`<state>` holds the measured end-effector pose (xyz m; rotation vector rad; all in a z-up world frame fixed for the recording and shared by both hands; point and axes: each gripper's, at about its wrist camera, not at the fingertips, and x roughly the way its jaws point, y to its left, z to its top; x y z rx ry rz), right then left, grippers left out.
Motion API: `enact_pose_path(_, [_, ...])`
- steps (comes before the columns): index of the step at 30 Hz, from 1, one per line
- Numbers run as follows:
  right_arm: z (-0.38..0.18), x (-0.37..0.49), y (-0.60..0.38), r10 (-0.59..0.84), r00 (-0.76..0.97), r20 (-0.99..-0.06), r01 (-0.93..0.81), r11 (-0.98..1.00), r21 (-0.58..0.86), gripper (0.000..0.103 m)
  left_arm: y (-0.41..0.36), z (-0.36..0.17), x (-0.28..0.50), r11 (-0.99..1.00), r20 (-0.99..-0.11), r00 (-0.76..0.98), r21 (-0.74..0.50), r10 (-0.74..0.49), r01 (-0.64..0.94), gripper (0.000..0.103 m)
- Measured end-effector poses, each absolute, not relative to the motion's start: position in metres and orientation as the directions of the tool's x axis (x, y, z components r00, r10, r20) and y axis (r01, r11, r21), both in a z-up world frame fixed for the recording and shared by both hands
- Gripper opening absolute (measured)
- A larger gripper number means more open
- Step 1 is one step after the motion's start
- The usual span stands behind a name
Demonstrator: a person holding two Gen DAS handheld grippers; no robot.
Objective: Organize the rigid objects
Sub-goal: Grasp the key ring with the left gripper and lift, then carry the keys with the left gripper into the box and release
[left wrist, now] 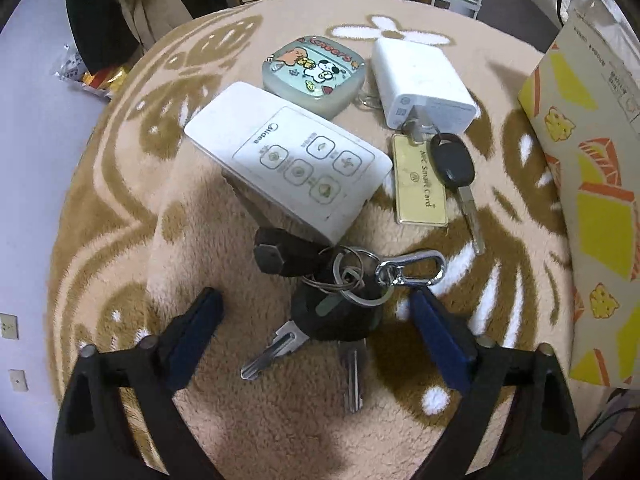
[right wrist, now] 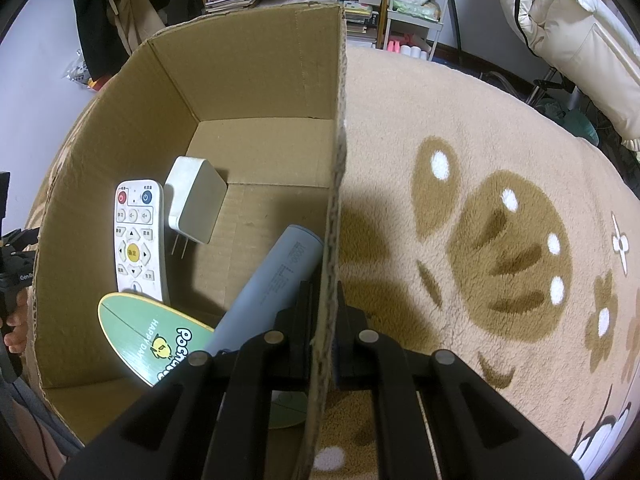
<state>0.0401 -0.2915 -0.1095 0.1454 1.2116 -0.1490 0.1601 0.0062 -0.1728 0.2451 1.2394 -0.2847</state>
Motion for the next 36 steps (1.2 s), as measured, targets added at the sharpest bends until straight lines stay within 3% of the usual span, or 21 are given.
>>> enact_pose_path(7, [-0.109,0.040,-0.292,-0.036,0.344,-0.938,0.192,0.981,0.032,0.008,0.005,-0.161,0.159,0.938,-0.944,0.319,0.036,-0.081,0.345,0.039])
enact_pose_path(10, [-0.109,0.040,-0.291,-0.037,0.344,-0.938,0.191,0.981,0.031,0.008,0.007,-0.157,0.159,0.941,-0.942,0.327,0.040,-0.076,0.336,0.027])
enact_pose_path(19, [-0.109,0.040,-0.291,-0.036,0.344,-0.938,0.191,0.981,0.032,0.008,0.002,-0.144,0.143,0.929,-0.934,0.349,0.059,-0.079,0.366,0.027])
enact_pose_path(23, [-0.110,0.040,-0.291,-0.036,0.344,-0.938,0.190,0.981,0.032,0.008,-0.006,-0.125,0.130,0.922,-0.901,0.431,0.123,-0.051,0.367,0.027])
enact_pose_path(29, [-0.110,0.040,-0.291,-0.037,0.344,-0.938,0.190,0.981,0.031,0.008,-0.029,-0.091,0.113,0.892,-0.857,0.508,0.158,-0.090,0.424,0.027])
enact_pose_path(36, [-0.110,0.040,-0.291,-0.035,0.344,-0.938,0.193,0.981,0.035,0.008,-0.048,-0.053,0.106,0.887,-0.818,0.550,0.115,-0.171,0.447,0.027])
